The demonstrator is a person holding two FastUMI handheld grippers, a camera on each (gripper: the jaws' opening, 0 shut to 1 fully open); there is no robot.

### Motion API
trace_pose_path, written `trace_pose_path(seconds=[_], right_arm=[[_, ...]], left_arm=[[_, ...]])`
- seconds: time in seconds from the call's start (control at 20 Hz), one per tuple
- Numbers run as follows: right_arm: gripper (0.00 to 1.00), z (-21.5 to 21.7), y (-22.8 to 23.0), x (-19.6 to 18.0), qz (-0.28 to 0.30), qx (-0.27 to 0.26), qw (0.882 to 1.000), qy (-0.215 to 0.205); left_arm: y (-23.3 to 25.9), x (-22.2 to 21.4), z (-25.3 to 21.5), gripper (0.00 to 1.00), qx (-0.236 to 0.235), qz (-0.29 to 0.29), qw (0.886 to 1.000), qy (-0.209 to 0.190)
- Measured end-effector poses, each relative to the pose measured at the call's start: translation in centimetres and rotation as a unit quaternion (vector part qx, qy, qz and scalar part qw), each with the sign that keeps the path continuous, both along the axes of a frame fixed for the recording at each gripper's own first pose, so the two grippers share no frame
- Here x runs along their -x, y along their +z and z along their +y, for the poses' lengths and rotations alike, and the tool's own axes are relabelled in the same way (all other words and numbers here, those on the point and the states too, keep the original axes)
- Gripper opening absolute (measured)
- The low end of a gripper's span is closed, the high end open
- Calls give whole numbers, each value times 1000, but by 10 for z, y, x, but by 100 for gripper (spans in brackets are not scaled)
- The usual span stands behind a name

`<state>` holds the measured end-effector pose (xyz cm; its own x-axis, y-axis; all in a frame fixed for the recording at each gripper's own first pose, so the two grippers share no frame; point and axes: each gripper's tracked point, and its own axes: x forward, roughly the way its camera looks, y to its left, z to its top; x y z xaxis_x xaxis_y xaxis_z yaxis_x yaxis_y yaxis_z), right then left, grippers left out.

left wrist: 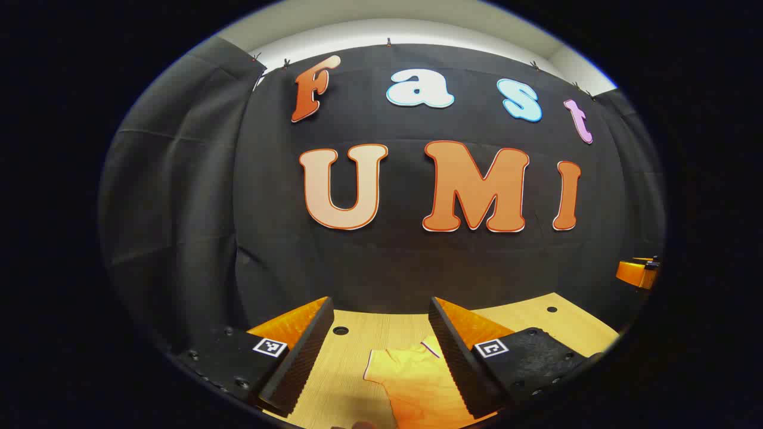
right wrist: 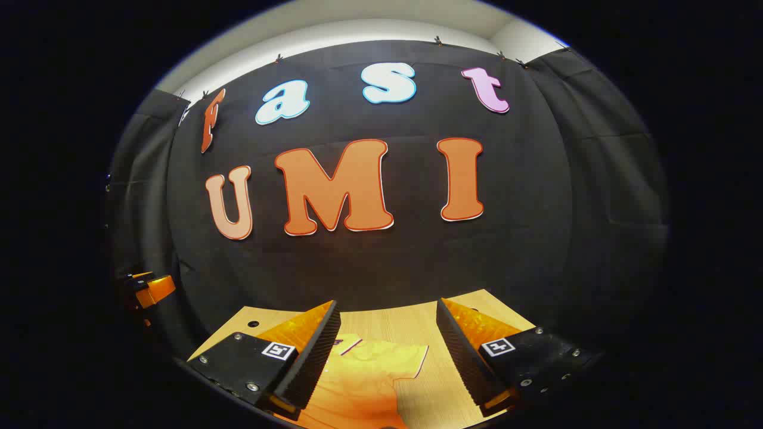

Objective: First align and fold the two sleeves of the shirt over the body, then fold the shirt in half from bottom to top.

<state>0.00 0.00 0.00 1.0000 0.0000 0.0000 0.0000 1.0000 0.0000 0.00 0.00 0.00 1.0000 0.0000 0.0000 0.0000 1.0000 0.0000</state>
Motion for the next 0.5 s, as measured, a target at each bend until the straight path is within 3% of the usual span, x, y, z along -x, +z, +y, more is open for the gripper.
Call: trace_pose_path(seconds=[0.5], right_arm=[[98, -9, -6, 2, 9, -6, 1000, -3]], left_arm=[[-4, 6, 2, 98, -6, 0, 1000, 11]])
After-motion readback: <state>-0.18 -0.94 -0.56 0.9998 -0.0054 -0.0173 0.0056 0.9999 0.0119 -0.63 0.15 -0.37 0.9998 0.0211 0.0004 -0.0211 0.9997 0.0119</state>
